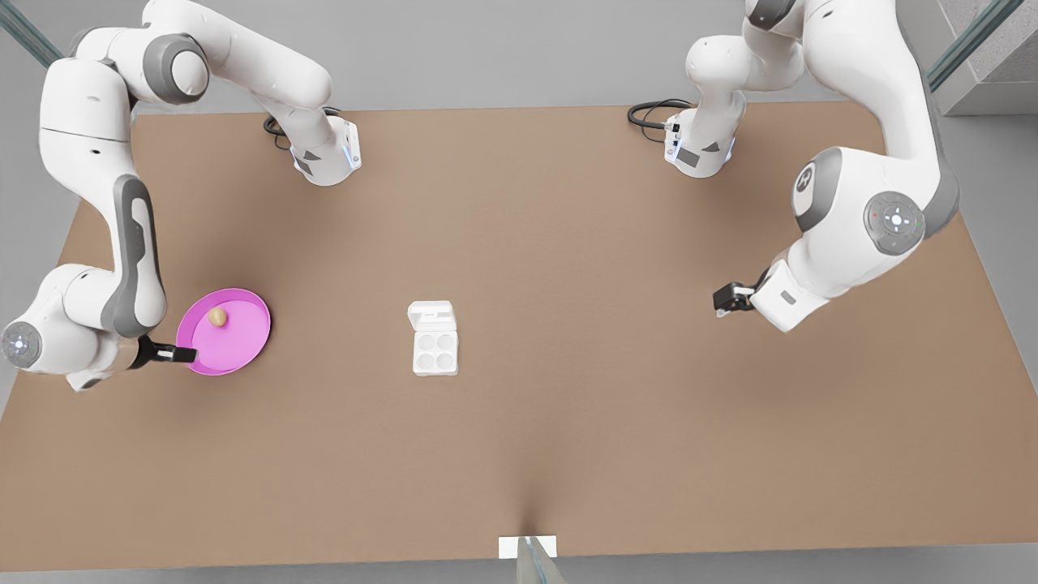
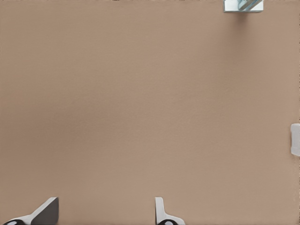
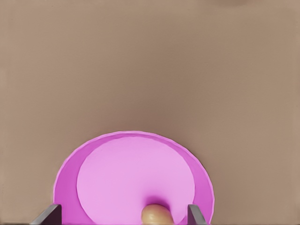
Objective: Pack egg into the box and close the box lid
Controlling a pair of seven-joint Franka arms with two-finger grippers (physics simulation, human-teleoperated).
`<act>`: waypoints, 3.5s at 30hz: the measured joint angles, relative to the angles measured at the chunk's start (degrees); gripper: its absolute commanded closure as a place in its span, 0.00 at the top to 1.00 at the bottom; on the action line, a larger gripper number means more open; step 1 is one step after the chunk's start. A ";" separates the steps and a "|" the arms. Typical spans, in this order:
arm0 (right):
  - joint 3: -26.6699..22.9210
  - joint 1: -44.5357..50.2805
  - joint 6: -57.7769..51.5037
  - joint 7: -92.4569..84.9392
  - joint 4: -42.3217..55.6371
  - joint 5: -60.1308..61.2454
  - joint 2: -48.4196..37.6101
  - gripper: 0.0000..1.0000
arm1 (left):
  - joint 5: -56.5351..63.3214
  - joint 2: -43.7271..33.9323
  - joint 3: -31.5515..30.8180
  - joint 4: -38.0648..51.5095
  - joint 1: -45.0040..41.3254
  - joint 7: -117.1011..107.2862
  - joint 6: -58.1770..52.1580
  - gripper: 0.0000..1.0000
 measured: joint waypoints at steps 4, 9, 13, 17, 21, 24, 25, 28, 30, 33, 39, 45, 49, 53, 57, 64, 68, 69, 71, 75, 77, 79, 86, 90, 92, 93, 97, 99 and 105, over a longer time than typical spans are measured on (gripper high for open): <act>4.41 -5.16 9.69 -0.79 -15.30 -3.32 -7.63 1.00 | 0.01 -0.58 -0.02 -0.04 0.10 -0.52 0.09 1.00; 12.26 -16.63 21.15 -1.00 -35.18 -4.38 -13.94 1.00 | 0.07 -0.54 0.09 -0.11 0.20 -1.01 0.14 1.00; 13.15 -19.76 26.51 -1.22 -35.80 -5.08 -12.16 1.00 | 0.10 -0.41 0.09 -0.17 0.19 -1.31 0.15 1.00; 13.36 -21.21 30.35 -1.42 -40.08 -6.60 -16.06 1.00 | 0.11 -0.40 0.09 -0.21 0.20 -1.54 0.15 1.00; 13.38 -23.19 34.34 -1.57 -41.47 -8.40 -13.82 1.00 | 0.11 -0.41 0.09 -0.22 0.19 -1.73 0.15 1.00; 13.37 -24.49 36.80 -1.67 -41.12 -9.62 -11.66 1.00 | 0.12 -0.38 0.09 -0.32 0.21 -1.86 0.15 1.00; 13.37 -24.57 37.37 -1.70 -40.94 -9.87 -11.24 1.00 | 0.12 -0.37 0.09 -0.33 0.23 -1.90 0.16 1.00; 13.38 -25.14 38.76 -1.78 -40.21 -10.52 -9.66 1.00 | 0.12 -0.36 0.09 -0.32 0.27 -2.00 0.16 1.00; 13.38 -25.21 39.54 -1.81 -40.15 -10.73 -9.11 1.00 | 0.12 -0.34 0.09 -0.30 0.26 -2.06 0.17 1.00; 13.38 -25.12 40.62 -1.85 -40.30 -11.00 -8.84 1.00 | 0.12 -0.37 0.09 -0.35 0.23 -2.14 0.16 1.00; 13.38 -25.24 42.88 -1.90 -40.91 -11.18 -7.53 1.00 | 0.12 -0.37 0.09 -0.42 0.42 -2.26 0.16 1.00; 13.30 -25.74 44.14 -1.95 -40.89 -11.72 -5.80 0.93 | 0.12 -0.20 0.09 -0.38 0.55 -2.35 0.19 1.00; 13.29 -25.76 44.64 -2.08 -40.93 -11.76 -5.76 0.72 | 0.12 -0.22 0.09 -0.38 0.55 -2.38 0.21 1.00; 13.29 -25.76 44.89 -2.08 -40.90 -11.83 -5.79 0.71 | 0.12 -0.19 0.09 -0.38 0.54 -2.42 0.22 1.00; 13.29 -25.31 45.02 -2.04 -40.89 -11.66 -5.82 0.70 | 0.12 -0.16 0.10 -0.37 0.55 -2.44 0.23 1.00; 13.30 -25.21 45.21 -2.05 -40.97 -11.39 -5.80 0.53 | 0.12 -0.15 0.12 -0.38 0.46 -2.48 0.24 1.00; 13.31 -25.25 45.43 -2.38 -40.98 -11.13 -5.90 0.48 | 0.12 -0.11 0.11 -0.38 0.49 -2.50 0.24 1.00; 13.32 -25.25 45.46 -2.45 -41.14 -11.09 -6.13 0.48 | 0.12 -0.11 0.12 -0.38 0.48 -2.50 0.24 1.00; 13.35 -25.22 45.36 -2.59 -41.50 -11.03 -7.15 0.48 | 0.12 -0.13 0.11 -0.38 0.47 -2.51 0.24 1.00; 15.46 -24.93 42.37 -2.60 -41.54 -10.79 -12.42 0.47 | 0.12 -0.19 0.11 -0.38 0.39 -2.52 0.22 1.00; 19.27 -24.39 39.59 -2.16 -40.48 -9.30 -14.11 0.47 | 0.12 -0.19 0.10 -0.38 0.44 -2.53 0.23 1.00; 21.07 -20.05 36.12 -1.25 -37.78 -6.71 -14.71 0.47 | 0.12 -0.20 0.10 -0.33 0.51 -2.53 0.23 1.00; -0.01 28.65 23.55 6.01 -17.14 8.45 -7.95 0.47 | 0.12 -0.26 0.09 -0.30 0.66 -2.54 0.21 1.00; -23.11 60.55 19.41 11.35 -7.05 22.64 -0.33 0.47 | 0.12 -0.28 0.09 -0.36 0.72 -2.55 0.18 1.00; -30.25 70.39 17.89 14.00 -3.67 29.13 3.19 0.47 | 0.12 -0.28 0.09 -0.38 0.77 -2.55 0.18 1.00; -32.25 73.58 17.26 15.31 -2.45 31.72 4.71 0.47 | 0.12 -0.28 0.09 -0.38 0.80 -2.55 0.17 1.00; -34.37 77.29 15.56 20.02 -0.19 37.24 7.33 0.47 | 0.12 -0.28 0.09 -0.40 0.81 -2.55 0.16 1.00; -34.72 77.39 15.05 22.02 0.35 38.33 7.89 0.47 | 0.12 -0.25 0.09 -0.45 0.81 -2.55 0.16 1.00; -34.85 76.72 14.61 26.82 -0.95 38.95 9.02 0.47 | 0.12 -0.25 0.10 -0.47 0.81 -2.55 0.16 1.00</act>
